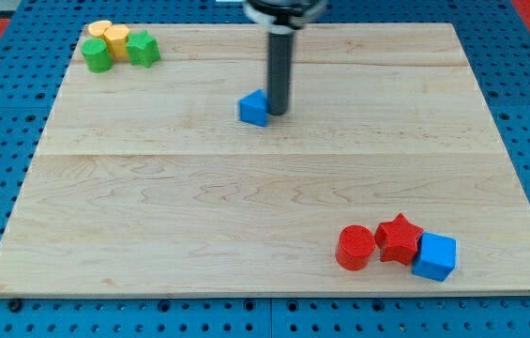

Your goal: Place the triangle below the green circle

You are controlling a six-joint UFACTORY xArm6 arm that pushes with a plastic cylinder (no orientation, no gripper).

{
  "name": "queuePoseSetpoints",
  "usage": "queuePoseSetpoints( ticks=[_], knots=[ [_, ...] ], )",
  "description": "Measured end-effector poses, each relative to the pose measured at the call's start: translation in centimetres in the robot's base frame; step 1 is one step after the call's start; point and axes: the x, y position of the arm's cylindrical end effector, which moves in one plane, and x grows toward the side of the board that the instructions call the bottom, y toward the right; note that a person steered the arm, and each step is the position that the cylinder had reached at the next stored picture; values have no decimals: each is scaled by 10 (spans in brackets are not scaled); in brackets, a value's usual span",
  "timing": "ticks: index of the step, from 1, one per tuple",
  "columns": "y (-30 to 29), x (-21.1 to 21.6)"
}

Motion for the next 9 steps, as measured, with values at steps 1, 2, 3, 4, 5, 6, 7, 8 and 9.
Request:
queuePoseSetpoints(
  ticks=[1,2,3,4,5,6,7,8,9],
  knots=[
    [-54,0],
    [-87,7],
    [-117,17],
    [-150,19],
    [-171,20],
    [-174,35],
    [-185,33],
    [-187,-9],
    [-200,-56]
  ],
)
